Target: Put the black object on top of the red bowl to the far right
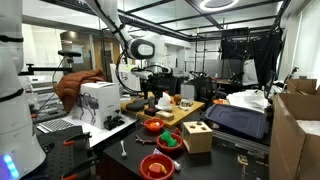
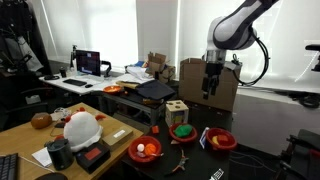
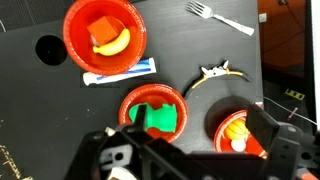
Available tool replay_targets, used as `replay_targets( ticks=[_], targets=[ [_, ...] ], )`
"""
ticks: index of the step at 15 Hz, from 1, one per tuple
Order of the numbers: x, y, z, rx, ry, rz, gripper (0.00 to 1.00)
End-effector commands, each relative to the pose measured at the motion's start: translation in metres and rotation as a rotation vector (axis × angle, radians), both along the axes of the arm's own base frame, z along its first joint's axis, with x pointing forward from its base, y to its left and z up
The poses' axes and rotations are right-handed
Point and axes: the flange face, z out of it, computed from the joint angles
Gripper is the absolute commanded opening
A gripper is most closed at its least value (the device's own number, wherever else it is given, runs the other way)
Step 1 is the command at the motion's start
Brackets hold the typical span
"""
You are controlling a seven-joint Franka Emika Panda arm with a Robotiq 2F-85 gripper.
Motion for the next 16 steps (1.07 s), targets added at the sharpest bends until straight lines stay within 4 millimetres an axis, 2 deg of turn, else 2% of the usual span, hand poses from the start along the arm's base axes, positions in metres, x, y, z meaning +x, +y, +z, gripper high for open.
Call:
replay_targets(
  ticks=[1, 4, 6, 8, 12, 16],
  targets=[
    [0.03, 0.02, -0.027, -0.004, 0.045, -0.029, 1.0],
    [0.046, 0.035, -0.054, -0.003, 0.072, -0.039, 1.0],
    [0.057, 0.042, -0.082, 0.007, 0.095, -0.059, 1.0],
    [0.066, 0.051, -0.098, 0.005, 0.102, -0.061, 1.0],
    [0.086, 0.07, -0.123, 0.033, 0.146, -0.076, 1.0],
    [0.107, 0.082, -0.134, 0.061, 0.191, -0.077, 1.0]
  ],
)
